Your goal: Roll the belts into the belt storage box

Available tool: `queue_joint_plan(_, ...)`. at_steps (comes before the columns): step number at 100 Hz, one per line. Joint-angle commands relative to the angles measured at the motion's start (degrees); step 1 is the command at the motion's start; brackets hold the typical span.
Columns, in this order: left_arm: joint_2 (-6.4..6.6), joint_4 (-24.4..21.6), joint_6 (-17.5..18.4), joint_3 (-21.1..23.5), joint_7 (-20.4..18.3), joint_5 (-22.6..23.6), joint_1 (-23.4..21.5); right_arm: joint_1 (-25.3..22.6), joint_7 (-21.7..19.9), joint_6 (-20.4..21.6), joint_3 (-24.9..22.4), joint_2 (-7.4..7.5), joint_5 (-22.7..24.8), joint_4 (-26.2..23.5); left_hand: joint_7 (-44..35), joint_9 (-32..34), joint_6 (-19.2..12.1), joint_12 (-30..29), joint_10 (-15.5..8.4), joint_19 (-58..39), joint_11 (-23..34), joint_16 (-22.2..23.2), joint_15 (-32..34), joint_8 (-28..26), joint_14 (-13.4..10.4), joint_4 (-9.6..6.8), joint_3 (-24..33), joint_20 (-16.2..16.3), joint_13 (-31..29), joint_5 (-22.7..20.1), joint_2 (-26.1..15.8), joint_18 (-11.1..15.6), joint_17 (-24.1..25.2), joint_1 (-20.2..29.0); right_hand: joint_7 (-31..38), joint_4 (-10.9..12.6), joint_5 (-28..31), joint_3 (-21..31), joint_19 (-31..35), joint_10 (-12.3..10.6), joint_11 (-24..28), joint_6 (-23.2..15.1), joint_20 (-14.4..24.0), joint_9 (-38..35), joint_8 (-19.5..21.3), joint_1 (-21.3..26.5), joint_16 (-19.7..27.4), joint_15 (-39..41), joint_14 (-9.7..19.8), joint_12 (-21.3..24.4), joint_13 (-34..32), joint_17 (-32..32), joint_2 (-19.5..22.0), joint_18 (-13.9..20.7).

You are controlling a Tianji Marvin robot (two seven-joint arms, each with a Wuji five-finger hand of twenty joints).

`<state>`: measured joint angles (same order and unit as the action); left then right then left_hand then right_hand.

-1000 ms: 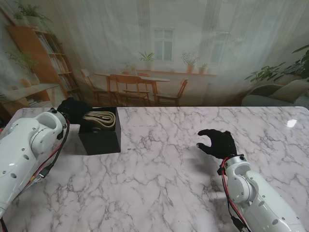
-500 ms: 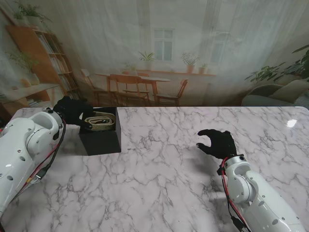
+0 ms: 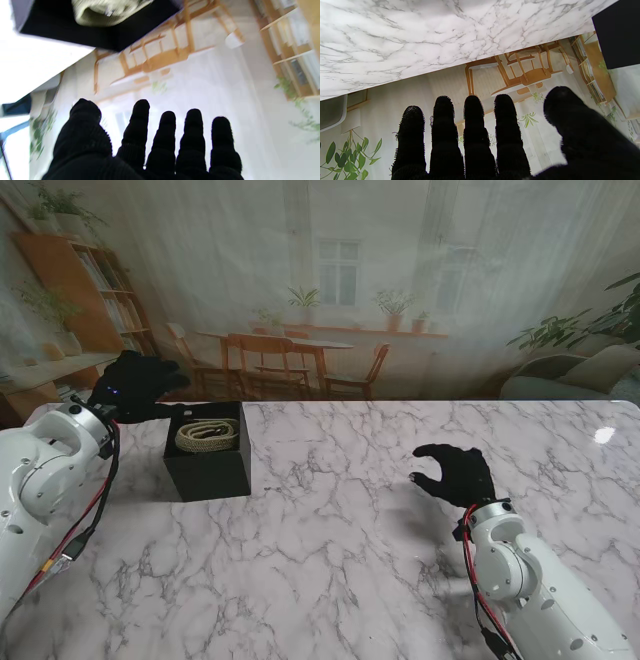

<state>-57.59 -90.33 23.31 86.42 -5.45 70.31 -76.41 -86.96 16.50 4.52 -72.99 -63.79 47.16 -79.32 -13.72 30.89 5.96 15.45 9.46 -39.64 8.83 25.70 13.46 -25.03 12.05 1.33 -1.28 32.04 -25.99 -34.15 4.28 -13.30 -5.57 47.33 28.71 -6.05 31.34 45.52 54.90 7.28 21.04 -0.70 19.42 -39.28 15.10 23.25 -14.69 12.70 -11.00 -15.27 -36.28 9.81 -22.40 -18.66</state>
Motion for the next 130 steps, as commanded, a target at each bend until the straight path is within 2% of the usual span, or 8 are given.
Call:
queue_joint_plan(1, -0.46, -4.43, 1.04, 0.86, 0.16, -2.40, -1.97, -1.14, -0.44, 0.77, -0.44, -0.04, -0.25, -1.49, -0.97, 1.96, -0.16, 1.26, -0.29, -2.33, 0.93, 1.41, 1.21, -0.88, 0.81, -0.51, 0.00, 1.76, -2.14, -2.04, -2.79, -2.57, -0.45, 2.23, -0.79, 0.85, 1.67, -1.08, -0.80, -0.03, -0.24, -1.84, 1.13, 1.23, 0.86, -0.72, 0.06, -1.91, -0.89, 0.24, 0.64, 0.06, 1.97, -1.12)
queue_joint_plan(26, -3.21, -11.96, 5.72, 1.37, 4.26, -20.28, -8.90, -3.39, -1.47, 4.44, -1.79, 0.03, -0.40, -6.65, 6.32, 0.44, 2.63, 2.35, 0.32, -5.68, 0.14, 3.05, 1.83, 1.84, 1.53, -0.53, -0.35, 2.53, -3.83, 10.34, -4.55, -2.60, -1.88, 1.59, -1.61, 1.08, 1.01, -2.82, -0.21, 0.41, -0.69, -1.75, 1.30, 1.77, 0.67, -1.11, 0.27, -2.12, 0.98, 0.60, 1.47, 0.44, 2.90, -0.37)
queue_joint_plan(45, -5.11, -12.33, 7.78, -5.28, 8.12, -31.96, -13.84, -4.75, -2.17, 6.47, -2.06, -0.10, -1.27, -10.48, 1.70, -5.32, 2.23, 3.03, 0.94, -4.09, -0.54, 2.96, 0.92, -2.71, 0.90, -0.77, -0.19, 0.98, -0.75, 8.21, -5.10, -1.64, -0.54, 3.97, -2.54, 1.24, 0.15, -4.24, 0.75, 1.14, -1.02, -1.23, 1.44, 3.03, 0.47, -1.23, 0.46, -2.17, -0.26, 0.85, 2.06, 1.23, 3.41, 0.09)
queue_joint_plan(55, -6.29, -9.35, 7.93, -10.54, 13.27, -33.60, -15.33, -4.46, -1.15, 7.36, -1.40, -0.27, -1.21, -10.90, -0.26, -7.20, 2.48, 3.09, 0.94, -3.53, -0.53, 2.79, 0.82, -5.50, 0.65, -0.76, -0.24, 0.56, 0.44, 8.94, -5.30, -1.40, -0.12, 3.04, -3.11, 1.33, -0.87, -4.81, 1.08, 1.62, -1.02, -0.55, 1.37, 3.01, 0.36, -1.48, 0.54, -1.98, -0.89, 0.96, 1.59, 1.54, 3.76, -0.09)
queue_joint_plan(79, -7.95, -1.82, 0.78, -19.75, 14.80, -43.49, -13.74, -1.66, 2.56, 9.37, 1.13, -1.00, -2.40, -7.50, 0.66, -1.24, 2.31, 4.88, -0.61, -3.26, 3.48, 3.14, 1.58, -4.73, 0.52, -0.89, -0.09, 0.71, 0.08, 8.05, -5.35, -1.92, 0.97, 4.09, -3.22, 1.48, -2.35, -5.55, 1.91, 3.01, -1.80, 0.47, 0.89, 4.94, 0.38, -3.12, 1.75, -2.57, -2.00, 1.95, 1.02, 2.76, 4.92, 0.01)
queue_joint_plan(89, -8.38, 2.06, -1.74, -22.38, 15.28, -44.08, -11.54, -0.63, 3.32, 9.27, 2.31, -1.23, -3.22, -4.97, 0.97, -0.38, 2.23, 5.50, -1.24, -3.69, 4.52, 3.47, 1.96, -4.02, -0.01, -0.91, -0.11, 1.28, -0.52, 7.96, -5.41, -1.66, 0.83, 3.99, -2.63, 1.46, -2.64, -5.77, 1.89, 1.92, -0.82, 0.06, 0.62, 4.94, 0.57, -3.55, 1.55, -1.83, 0.75, 1.72, 0.88, 2.03, 5.21, 0.29)
queue_joint_plan(110, -8.88, 7.87, -8.21, -24.26, 14.55, -46.33, -8.33, 0.75, 2.88, 7.20, 4.72, -1.28, -4.25, -0.95, -1.65, -0.63, 3.71, 17.69, -0.99, -4.70, 14.50, 9.23, 5.86, -4.05, 1.22, -0.96, -0.07, 3.41, 0.15, 6.54, -5.29, -1.57, 2.25, 5.49, -1.45, 1.48, -2.69, -6.05, 2.34, 1.14, 0.74, -0.48, 0.63, 5.07, 0.94, -3.66, 0.98, -0.88, 1.25, 1.22, 0.86, 2.19, 5.60, 0.50)
queue_joint_plan(130, -8.59, 9.63, -9.00, -23.55, 14.29, -44.83, -7.53, 2.37, 2.76, 7.03, 6.02, -1.60, -5.77, 0.66, 0.21, -4.89, 3.81, 6.06, 0.71, 0.15, 2.55, 3.81, 0.58, -2.46, 1.25, -0.85, -0.14, 0.63, 2.55, 7.15, -5.61, -1.02, 2.47, 4.83, -0.76, 1.55, -2.41, -5.85, 2.55, 0.67, 1.41, -0.79, 0.62, 4.30, 1.01, -3.70, 0.70, -0.36, 1.66, 1.10, 0.06, 2.40, 5.70, 0.50)
